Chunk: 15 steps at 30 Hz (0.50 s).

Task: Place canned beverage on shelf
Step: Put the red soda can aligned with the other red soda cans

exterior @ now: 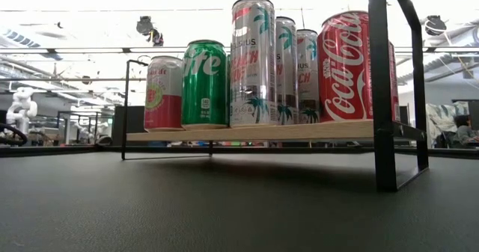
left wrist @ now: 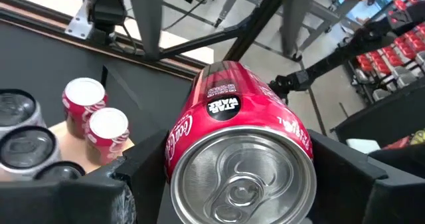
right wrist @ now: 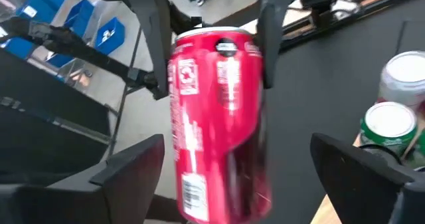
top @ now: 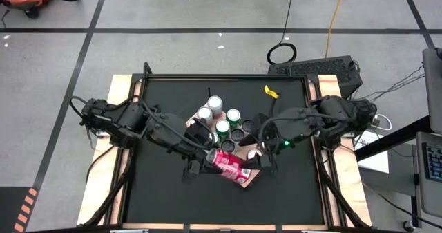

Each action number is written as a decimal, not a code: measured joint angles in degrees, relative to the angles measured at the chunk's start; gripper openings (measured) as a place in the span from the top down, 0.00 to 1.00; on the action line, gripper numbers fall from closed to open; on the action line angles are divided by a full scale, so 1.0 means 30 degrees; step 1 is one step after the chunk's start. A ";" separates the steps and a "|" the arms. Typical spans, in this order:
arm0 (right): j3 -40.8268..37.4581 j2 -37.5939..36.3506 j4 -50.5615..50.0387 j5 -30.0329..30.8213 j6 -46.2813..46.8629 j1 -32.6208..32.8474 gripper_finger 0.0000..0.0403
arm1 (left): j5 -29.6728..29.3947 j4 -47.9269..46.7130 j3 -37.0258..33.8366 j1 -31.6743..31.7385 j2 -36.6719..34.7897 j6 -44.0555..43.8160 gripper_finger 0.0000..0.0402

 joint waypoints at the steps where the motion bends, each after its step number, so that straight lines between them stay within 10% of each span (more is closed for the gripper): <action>1: 0.0007 0.0092 0.0039 -0.0453 0.0004 -0.0212 0.11 | 0.0000 0.0000 0.0000 0.0092 0.0000 0.0056 0.28; 15: 0.0000 0.2096 0.0926 -0.5454 -0.1247 -0.1964 0.12 | 0.1022 -0.0080 -0.0007 0.1065 0.0000 0.2039 0.28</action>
